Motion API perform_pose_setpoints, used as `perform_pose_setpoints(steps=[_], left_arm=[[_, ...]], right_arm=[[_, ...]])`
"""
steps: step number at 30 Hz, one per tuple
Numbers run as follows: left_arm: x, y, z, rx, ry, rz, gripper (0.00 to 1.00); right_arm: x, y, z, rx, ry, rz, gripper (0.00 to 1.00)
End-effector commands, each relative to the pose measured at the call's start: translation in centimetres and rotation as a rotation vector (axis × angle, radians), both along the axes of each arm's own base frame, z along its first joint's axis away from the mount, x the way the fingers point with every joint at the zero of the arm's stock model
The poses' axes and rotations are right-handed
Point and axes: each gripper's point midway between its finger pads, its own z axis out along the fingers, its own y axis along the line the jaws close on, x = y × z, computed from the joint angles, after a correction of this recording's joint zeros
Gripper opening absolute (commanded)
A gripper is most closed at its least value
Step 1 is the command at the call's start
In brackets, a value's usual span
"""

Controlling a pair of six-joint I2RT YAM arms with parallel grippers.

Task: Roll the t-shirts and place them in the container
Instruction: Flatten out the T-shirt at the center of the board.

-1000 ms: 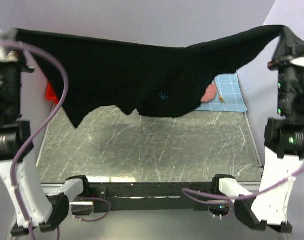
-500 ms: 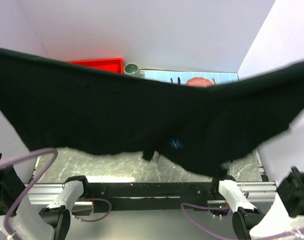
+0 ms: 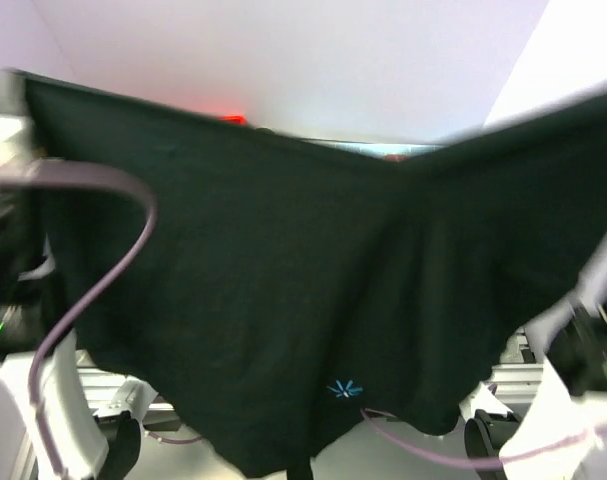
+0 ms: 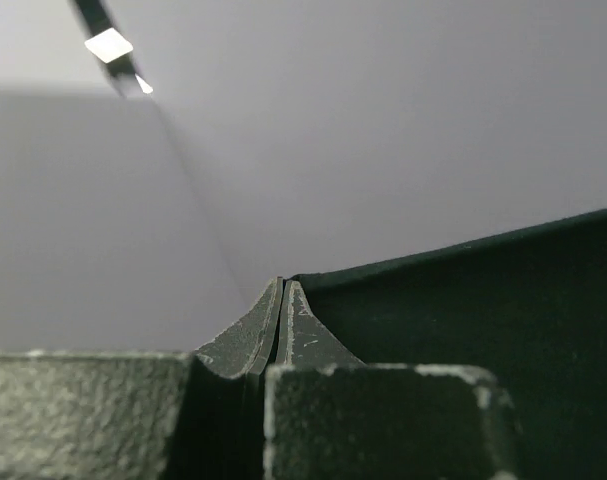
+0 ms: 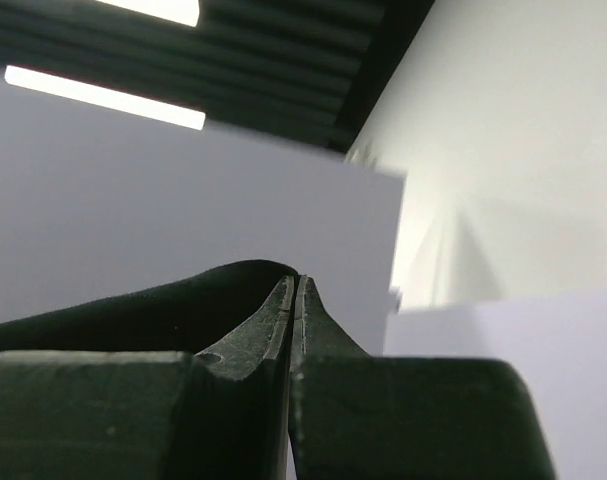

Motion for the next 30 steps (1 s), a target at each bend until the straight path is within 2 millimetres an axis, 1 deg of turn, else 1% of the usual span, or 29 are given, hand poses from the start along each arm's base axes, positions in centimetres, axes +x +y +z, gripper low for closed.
perform_pose_setpoints(steps=[1,2,3,4,5,6,7,8,9,11,12,13,14,15,16,17,18,19,20,21,22,23,24,25,26,27,28,29,30], left_arm=[[10.0,-0.7,-13.2,0.04,0.431,-0.094,0.01],[11.2,-1.3,-15.4,0.036,0.491,-0.141,0.01],[12.1,-1.4,-17.4,0.023,0.542,-0.157,0.01],[13.5,-1.4,-21.2,0.0,0.629,-0.171,0.01],[14.5,-1.4,-23.3,-0.007,0.681,-0.18,0.01],[15.1,-1.4,-25.1,-0.014,0.718,-0.188,0.01],[16.0,-1.3,-28.6,-0.03,0.79,-0.192,0.01],[16.9,-1.1,-30.3,-0.032,0.821,-0.19,0.01],[17.5,-1.2,-32.0,-0.032,0.855,-0.193,0.01],[19.1,-1.5,-37.0,-0.032,0.956,-0.206,0.01],[19.6,-2.2,-39.3,-0.023,1.004,-0.216,0.01],[20.1,-2.4,-40.7,-0.01,1.035,-0.213,0.01],[21.2,-2.8,-43.3,-0.009,1.099,-0.216,0.01],[21.9,-3.4,-44.2,0.003,1.117,-0.226,0.01],[22.5,-3.5,-45.3,-0.005,1.141,-0.223,0.01],[23.4,-3.6,-47.5,-0.018,1.194,-0.226,0.01],[24.3,-3.5,-47.7,-0.028,1.189,-0.222,0.01],[25.2,-3.5,-49.4,-0.048,1.227,-0.214,0.01],[25.8,-3.3,-49.9,-0.052,1.237,-0.203,0.01],[26.9,-3.1,-49.3,-0.049,1.213,-0.192,0.01],[27.7,-2.5,-50.5,-0.054,1.234,-0.154,0.01],[28.2,-2.2,-50.8,-0.057,1.234,-0.136,0.01],[29.1,-1.8,-50.2,-0.057,1.216,-0.118,0.01],[29.7,-1.3,-50.8,-0.054,1.223,-0.09,0.01],[30.2,-1.1,-50.7,-0.054,1.215,-0.08,0.01],[30.9,-1.0,-50.1,-0.056,1.199,-0.076,0.01],[31.4,-0.9,-50.6,-0.059,1.206,-0.076,0.01],[31.7,-1.0,-50.6,-0.058,1.206,-0.082,0.01],[32.4,-1.0,-49.9,-0.057,1.19,-0.082,0.01]], right_arm=[[17.1,-0.6,-9.9,-0.004,0.425,0.054,0.0],[18.5,0.4,-11.9,-0.054,0.483,0.083,0.0],[21.3,0.6,-15.9,-0.061,0.591,0.098,0.0],[22.7,1.1,-18.6,-0.069,0.661,0.113,0.0],[23.4,1.5,-20.5,-0.099,0.697,0.107,0.0],[25.7,2.5,-26.0,-0.112,0.825,0.138,0.0],[26.3,2.6,-28.6,-0.121,0.88,0.136,0.0],[26.9,3.7,-31.1,-0.179,0.923,0.147,0.0],[28.1,5.0,-36.3,-0.217,1.028,0.177,0.0],[29.3,5.9,-41.1,-0.29,1.109,0.171,0.0],[29.8,6.3,-45.0,-0.313,1.178,0.178,0.0],[30.8,6.5,-47.4,-0.326,1.224,0.175,0.0],[31.4,6.3,-50.1,-0.34,1.275,0.165,0.0],[32.1,6.0,-51.1,-0.342,1.296,0.145,0.0],[33.3,6.0,-53.9,-0.353,1.365,0.138,0.0],[34.2,5.9,-54.5,-0.367,1.379,0.125,0.0],[35.2,5.3,-54.9,-0.352,1.388,0.089,0.0],[36.5,4.8,-57.2,-0.346,1.445,0.072,0.0],[37.8,4.5,-56.2,-0.339,1.43,0.048,0.0],[38.8,4.2,-56.2,-0.328,1.437,0.033,0.0],[40.1,3.4,-57.8,-0.299,1.483,0.003,0.0],[41.7,3.2,-55.7,-0.276,1.444,-0.009,0.0],[42.6,2.7,-55.5,-0.258,1.445,-0.023,0.0],[43.7,2.0,-56.4,-0.235,1.471,-0.053,0.0],[44.9,1.8,-54.7,-0.226,1.435,-0.066,0.0],[45.9,1.4,-55.5,-0.223,1.449,-0.078,0.0],[46.5,1.1,-55.3,-0.226,1.444,-0.093,0.0],[47.4,0.7,-54.1,-0.22,1.42,-0.107,0.0],[48.1,0.5,-55.1,-0.221,1.442,-0.116,0.0]])
